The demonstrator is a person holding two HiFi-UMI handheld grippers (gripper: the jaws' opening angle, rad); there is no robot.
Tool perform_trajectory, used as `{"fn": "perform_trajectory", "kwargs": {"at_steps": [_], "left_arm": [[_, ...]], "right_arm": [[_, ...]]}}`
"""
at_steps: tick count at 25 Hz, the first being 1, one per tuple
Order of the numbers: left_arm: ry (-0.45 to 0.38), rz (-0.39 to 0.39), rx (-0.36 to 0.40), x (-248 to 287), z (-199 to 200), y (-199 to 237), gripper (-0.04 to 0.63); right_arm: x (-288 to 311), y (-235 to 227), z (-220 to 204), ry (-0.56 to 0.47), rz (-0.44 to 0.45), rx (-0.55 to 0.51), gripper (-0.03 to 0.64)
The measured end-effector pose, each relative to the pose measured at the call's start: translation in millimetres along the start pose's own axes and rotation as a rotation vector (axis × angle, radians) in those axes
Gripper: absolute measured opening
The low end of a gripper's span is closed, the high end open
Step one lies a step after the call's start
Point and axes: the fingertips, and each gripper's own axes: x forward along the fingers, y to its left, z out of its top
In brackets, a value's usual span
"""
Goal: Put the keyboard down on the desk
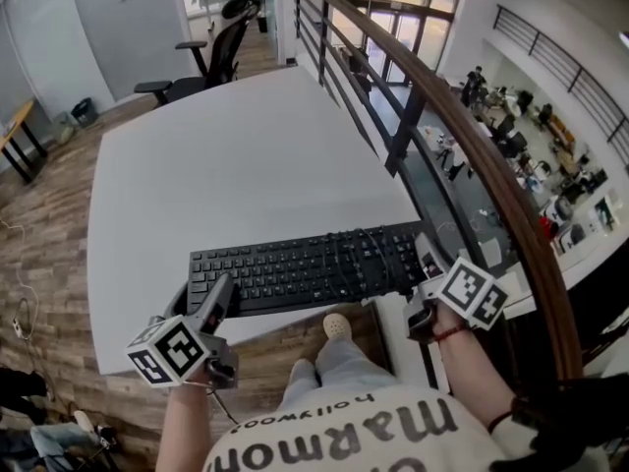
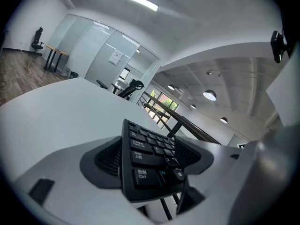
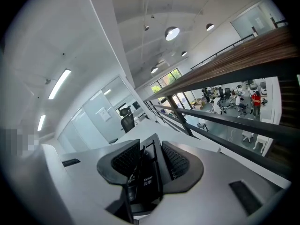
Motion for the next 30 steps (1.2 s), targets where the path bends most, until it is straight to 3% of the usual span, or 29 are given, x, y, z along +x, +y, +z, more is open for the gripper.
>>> {"fn": "perform_trajectory", "kwargs": {"at_steps": [8, 20, 30], "left_arm": [[0.005, 0.032, -0.013, 17, -4, 9, 0.333], [0.044, 0.117, -0.095, 94, 1, 16, 0.333], [0.05, 0.192, -0.109, 133, 8, 28, 0.333]], "right_arm": [[26, -8, -3, 0.038, 0.0, 0.011, 0.156], [131, -24, 21, 0.132, 0.014, -0.016, 0.156], [206, -18, 36, 0.194, 0.061, -0.042, 0.156]]}}
